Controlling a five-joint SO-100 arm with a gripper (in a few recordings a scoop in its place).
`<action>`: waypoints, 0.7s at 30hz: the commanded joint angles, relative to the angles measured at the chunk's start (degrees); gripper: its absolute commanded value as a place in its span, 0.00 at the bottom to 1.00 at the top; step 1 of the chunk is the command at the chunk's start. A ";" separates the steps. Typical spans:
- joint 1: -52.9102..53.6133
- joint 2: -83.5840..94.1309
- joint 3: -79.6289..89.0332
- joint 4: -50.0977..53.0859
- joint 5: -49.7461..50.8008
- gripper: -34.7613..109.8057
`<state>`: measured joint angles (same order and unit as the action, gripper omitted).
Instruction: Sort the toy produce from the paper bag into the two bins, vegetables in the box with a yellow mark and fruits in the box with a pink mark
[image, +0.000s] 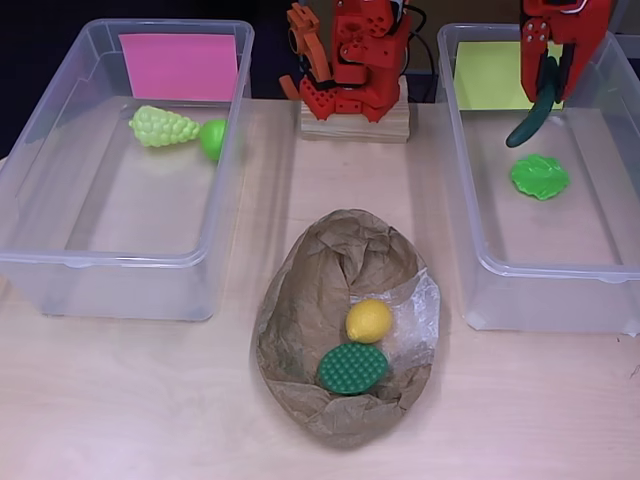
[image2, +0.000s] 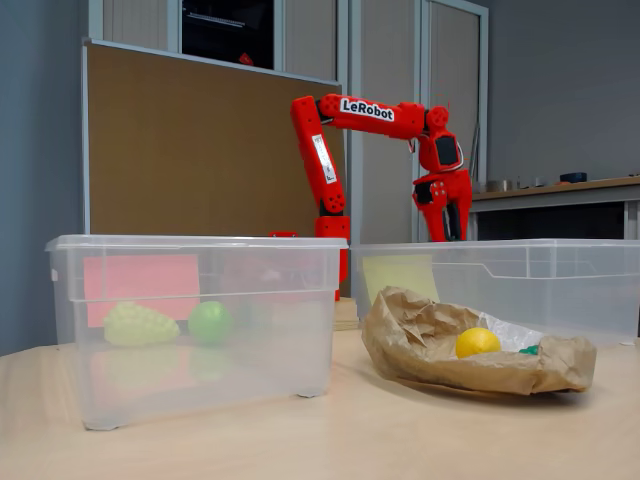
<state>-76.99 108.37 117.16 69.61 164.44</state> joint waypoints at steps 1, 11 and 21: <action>-3.25 0.09 7.91 -11.25 2.37 0.29; -3.96 8.79 27.95 -24.43 2.37 0.37; -3.78 10.20 23.03 -21.36 -0.53 0.44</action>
<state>-79.72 118.21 145.11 45.00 164.79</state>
